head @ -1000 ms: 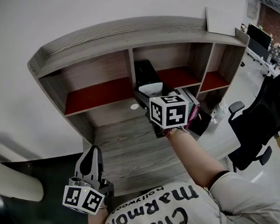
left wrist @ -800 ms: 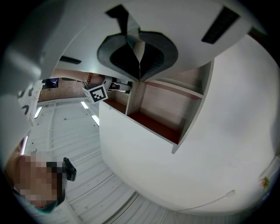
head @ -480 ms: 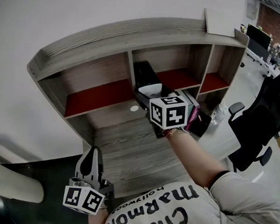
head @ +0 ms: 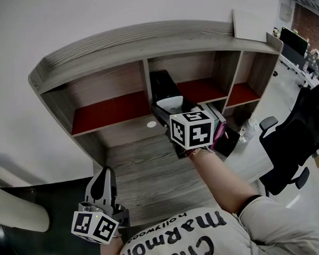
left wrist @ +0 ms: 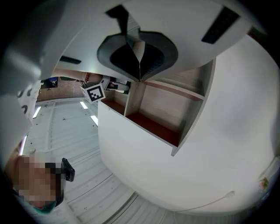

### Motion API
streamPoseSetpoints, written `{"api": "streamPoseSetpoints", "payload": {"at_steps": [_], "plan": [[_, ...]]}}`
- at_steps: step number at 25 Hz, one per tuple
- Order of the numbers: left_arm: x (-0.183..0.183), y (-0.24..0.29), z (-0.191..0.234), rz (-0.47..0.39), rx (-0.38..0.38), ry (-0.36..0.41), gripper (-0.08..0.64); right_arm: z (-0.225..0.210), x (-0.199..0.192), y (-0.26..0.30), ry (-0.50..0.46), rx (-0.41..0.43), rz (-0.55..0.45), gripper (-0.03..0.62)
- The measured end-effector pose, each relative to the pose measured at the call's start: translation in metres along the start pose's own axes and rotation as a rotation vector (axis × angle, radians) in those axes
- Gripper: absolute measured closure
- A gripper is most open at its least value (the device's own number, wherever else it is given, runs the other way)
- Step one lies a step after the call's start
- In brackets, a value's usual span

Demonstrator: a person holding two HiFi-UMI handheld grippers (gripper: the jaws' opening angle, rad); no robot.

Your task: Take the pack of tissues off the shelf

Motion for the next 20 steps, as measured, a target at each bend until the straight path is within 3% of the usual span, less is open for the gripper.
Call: {"api": "streamPoseSetpoints", "payload": {"at_steps": [20], "plan": [[0.0042,-0.0071,0.0020,-0.025,0.021,0.009,0.543,-0.0009,0.0003,-0.0010,0.025,0.003,-0.010,0.187]]}}
Point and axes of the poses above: the fingertips, and each gripper's own axes: y forward along the fingers, z to its left, x out of its top, the point moved 1 cm from there along -y, backward along the fingers, and after that the axes turned 7 degrees about -y, right-handed, at the moved point
